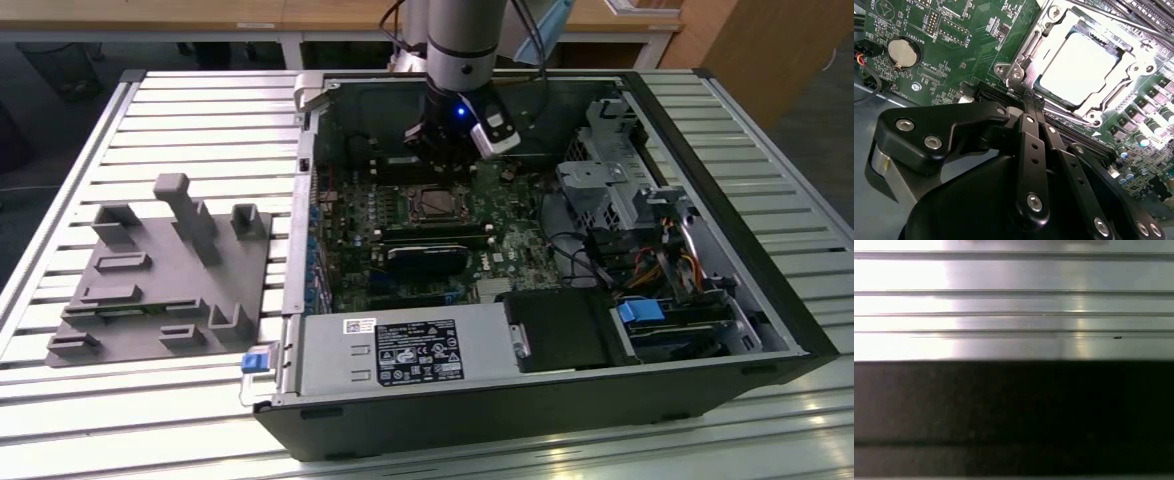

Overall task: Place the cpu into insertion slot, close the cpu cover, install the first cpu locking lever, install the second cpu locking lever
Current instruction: 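Install the first cpu locking lever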

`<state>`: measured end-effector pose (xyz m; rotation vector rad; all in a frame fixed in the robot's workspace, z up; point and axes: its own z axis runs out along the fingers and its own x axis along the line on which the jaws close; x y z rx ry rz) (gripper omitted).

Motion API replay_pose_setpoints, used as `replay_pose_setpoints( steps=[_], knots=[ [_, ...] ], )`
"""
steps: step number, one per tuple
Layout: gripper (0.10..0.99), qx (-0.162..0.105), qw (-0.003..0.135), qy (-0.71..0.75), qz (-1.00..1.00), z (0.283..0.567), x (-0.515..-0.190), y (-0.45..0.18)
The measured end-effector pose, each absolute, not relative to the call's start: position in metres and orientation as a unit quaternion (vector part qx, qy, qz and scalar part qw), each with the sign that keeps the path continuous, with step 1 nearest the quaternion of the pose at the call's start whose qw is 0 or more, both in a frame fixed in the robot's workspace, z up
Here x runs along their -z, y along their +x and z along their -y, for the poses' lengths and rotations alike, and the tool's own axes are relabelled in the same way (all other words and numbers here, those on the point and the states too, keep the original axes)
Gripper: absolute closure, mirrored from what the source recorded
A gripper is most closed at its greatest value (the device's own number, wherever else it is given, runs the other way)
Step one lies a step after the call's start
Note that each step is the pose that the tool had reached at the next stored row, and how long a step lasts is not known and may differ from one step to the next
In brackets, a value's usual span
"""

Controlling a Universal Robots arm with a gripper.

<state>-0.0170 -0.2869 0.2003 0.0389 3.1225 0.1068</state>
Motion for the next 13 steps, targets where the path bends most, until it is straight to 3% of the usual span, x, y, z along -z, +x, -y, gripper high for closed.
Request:
replay_pose_setpoints(
  steps=[13],
  knots=[
    [0.965,-0.023,0.009,0.012,-1.000,0.2868,-0.1983,-0.0168]
  ],
)
